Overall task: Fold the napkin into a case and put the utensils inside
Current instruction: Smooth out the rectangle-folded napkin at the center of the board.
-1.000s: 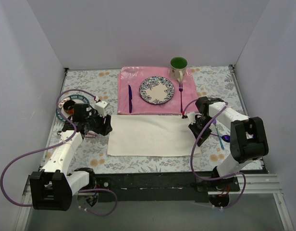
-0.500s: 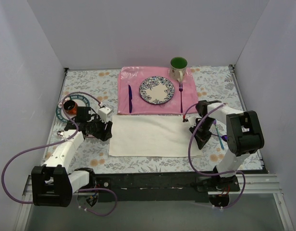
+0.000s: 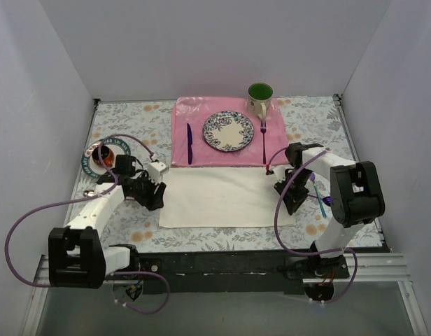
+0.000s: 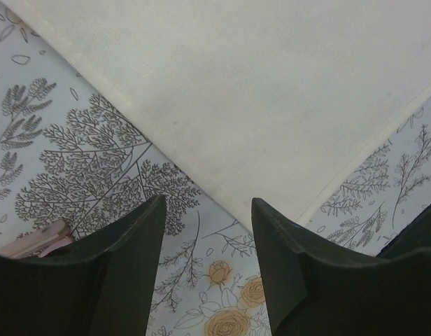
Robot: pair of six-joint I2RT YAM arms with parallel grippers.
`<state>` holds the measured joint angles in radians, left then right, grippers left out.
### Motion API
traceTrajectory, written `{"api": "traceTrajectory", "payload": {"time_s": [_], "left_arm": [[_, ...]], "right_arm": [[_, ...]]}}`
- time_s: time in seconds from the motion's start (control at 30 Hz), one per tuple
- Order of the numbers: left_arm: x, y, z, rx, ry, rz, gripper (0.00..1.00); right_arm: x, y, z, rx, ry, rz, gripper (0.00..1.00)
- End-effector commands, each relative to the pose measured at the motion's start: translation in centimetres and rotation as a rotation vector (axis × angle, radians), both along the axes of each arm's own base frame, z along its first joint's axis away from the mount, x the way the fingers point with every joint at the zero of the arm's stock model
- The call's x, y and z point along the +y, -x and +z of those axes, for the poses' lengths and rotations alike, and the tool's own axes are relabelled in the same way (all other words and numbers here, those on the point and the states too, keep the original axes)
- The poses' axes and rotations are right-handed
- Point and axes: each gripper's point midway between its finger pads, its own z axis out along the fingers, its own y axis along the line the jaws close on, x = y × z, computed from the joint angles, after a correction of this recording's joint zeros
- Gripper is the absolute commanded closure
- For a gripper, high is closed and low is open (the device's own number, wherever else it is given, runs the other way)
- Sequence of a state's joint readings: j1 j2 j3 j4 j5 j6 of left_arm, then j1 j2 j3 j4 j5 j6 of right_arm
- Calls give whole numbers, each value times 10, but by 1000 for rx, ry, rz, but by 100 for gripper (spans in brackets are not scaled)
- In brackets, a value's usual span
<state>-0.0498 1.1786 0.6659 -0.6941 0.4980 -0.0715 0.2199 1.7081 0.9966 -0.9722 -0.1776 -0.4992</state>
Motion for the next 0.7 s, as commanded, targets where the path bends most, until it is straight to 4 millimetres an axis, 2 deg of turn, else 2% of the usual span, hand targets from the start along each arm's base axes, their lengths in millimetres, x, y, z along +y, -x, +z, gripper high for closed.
{"api": "traceTrajectory", "payload": {"time_s": [0.0,0.07,0.27,0.43,0.67], "left_arm": [[-13,-30,27,-51,78,39,48],[-16,-28,25,-48,70,23,48],[-23,-24,11,-48,-8,-21,50],[-34,-20,9,-48,-20,-60,51],[-50,-12,19,-123,-61,-192,51]], "right_arm": [[8,-20,28,-76,-44,16,65],[10,-39,40,-147,-53,22,65],[20,-78,55,-240,-78,14,69],[24,-108,51,-277,-66,-22,71],[19,-131,42,-246,-69,-79,71]]}}
